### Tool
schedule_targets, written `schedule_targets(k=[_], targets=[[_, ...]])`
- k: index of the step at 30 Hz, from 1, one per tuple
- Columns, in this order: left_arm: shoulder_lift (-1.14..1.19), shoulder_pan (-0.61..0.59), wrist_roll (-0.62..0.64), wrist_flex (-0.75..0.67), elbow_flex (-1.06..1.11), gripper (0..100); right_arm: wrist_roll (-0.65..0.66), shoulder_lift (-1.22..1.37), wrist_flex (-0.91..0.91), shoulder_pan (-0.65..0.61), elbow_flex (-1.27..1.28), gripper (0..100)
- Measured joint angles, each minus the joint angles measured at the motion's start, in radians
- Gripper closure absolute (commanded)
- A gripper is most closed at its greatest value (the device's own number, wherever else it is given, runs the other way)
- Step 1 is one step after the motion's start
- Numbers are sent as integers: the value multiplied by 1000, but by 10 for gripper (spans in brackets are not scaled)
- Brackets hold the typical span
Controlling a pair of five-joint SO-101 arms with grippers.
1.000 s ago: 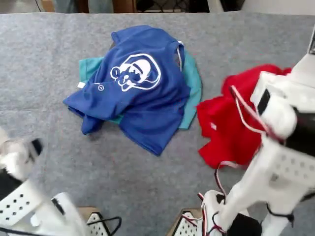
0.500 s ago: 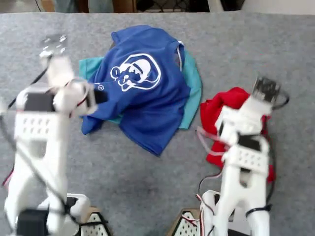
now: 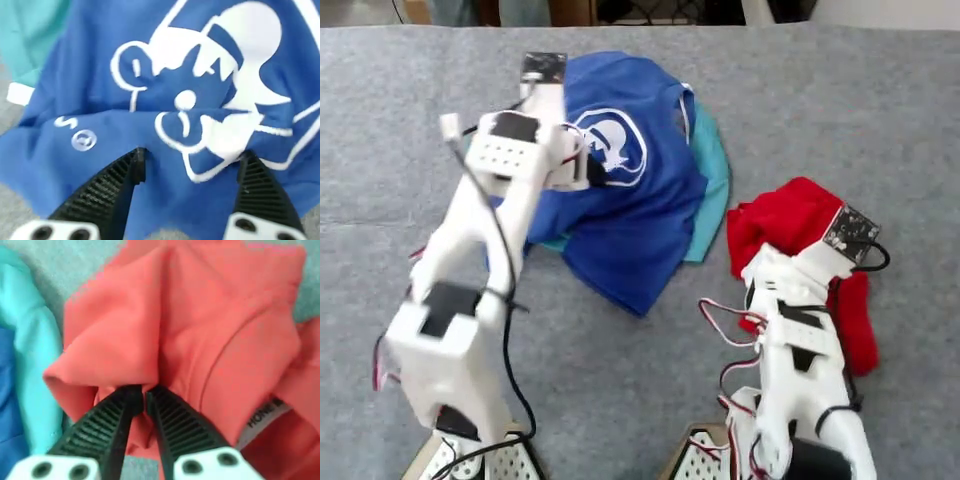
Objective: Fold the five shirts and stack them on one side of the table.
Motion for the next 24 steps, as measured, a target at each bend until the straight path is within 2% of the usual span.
schedule_targets(k=[5, 8, 11, 14, 20, 24], targets=[[276, 2, 61, 0, -245, 693, -2, 31, -2, 0, -17, 983], [425, 6, 69, 71, -420, 711, -2, 32, -3, 0, -18, 983], [569, 8, 72, 187, -601, 816, -2, 34, -5, 0, -18, 983], [681, 15, 74, 316, -798, 970, -2, 34, -5, 0, -18, 983], [858, 20, 74, 497, -1128, 972, -2, 34, -5, 0, -18, 983], [902, 0, 74, 540, -1277, 972, -2, 34, -5, 0, -18, 983]])
